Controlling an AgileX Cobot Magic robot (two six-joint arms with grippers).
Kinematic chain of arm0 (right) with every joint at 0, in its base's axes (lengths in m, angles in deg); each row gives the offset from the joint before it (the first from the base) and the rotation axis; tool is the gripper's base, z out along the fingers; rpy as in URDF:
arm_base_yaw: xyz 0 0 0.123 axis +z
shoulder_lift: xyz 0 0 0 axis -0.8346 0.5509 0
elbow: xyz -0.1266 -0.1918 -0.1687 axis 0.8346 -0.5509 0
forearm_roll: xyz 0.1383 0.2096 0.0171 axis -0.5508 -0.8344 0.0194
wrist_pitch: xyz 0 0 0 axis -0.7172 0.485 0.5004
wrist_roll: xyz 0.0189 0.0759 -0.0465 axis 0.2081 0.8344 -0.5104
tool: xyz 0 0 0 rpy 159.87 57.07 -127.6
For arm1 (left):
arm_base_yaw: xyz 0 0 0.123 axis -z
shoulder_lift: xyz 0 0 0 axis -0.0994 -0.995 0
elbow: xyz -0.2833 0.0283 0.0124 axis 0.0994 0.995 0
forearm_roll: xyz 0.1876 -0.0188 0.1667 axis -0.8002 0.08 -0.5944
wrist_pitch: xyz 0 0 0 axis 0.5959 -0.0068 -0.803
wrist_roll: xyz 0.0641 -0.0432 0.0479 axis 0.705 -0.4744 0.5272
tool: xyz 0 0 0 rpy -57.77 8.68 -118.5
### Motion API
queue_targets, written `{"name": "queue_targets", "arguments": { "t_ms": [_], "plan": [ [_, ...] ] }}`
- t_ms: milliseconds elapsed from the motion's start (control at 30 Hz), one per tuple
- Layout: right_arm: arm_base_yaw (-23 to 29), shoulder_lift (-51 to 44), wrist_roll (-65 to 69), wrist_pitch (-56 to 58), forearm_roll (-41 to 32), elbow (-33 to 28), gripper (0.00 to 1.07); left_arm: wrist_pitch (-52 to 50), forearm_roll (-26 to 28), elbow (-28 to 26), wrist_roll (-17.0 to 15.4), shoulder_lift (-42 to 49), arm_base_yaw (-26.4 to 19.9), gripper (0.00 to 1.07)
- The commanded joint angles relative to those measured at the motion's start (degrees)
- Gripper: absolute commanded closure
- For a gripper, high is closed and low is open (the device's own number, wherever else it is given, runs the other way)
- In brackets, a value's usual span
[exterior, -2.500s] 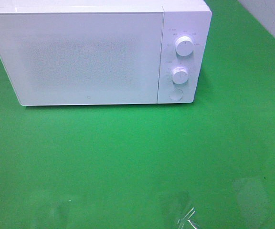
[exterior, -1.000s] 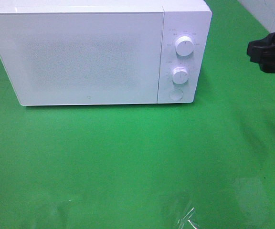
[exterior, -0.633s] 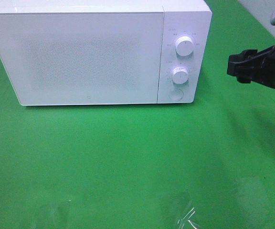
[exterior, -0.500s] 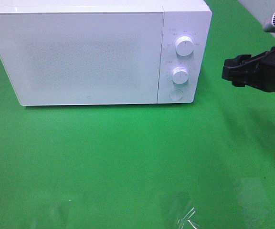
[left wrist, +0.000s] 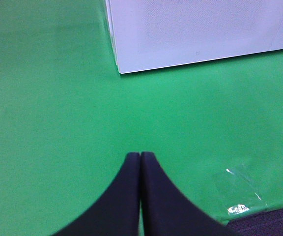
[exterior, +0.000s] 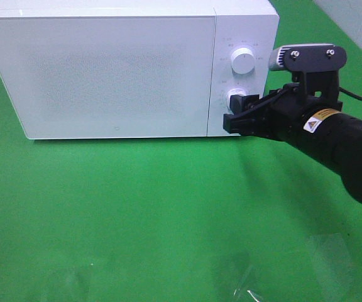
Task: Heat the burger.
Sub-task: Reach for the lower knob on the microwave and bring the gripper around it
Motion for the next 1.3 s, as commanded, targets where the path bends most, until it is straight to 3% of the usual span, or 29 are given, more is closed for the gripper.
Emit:
{"name": "queue_targets", "arguments": {
  "t_ms": [33,600,867,1300],
  "plan": [
    [2.6,0.7,-3.6,-2.7,-4.4,0.4,0.4,-0.9,-0.1,0.1,-0.1,1.1,-0.1,1.07],
    [4.4,11.4,-8.5,-6.4,-9.1,9.5,0.41,-0.9,-0.1,0.1,-0.1,1.1,-0.1,1.07],
    [4.4,14.2,-10.4,-10.8,-14.6,10.1,0.41,-0.9,-0.1,0.1,-0.1,1.1,-0.1,1.07],
    [4.4,14.8,-10.4,-10.7,-14.3,11.7,0.41,-0.9,-0.1,0.1,-0.1,1.1,-0.1,1.07]
  ]
}}
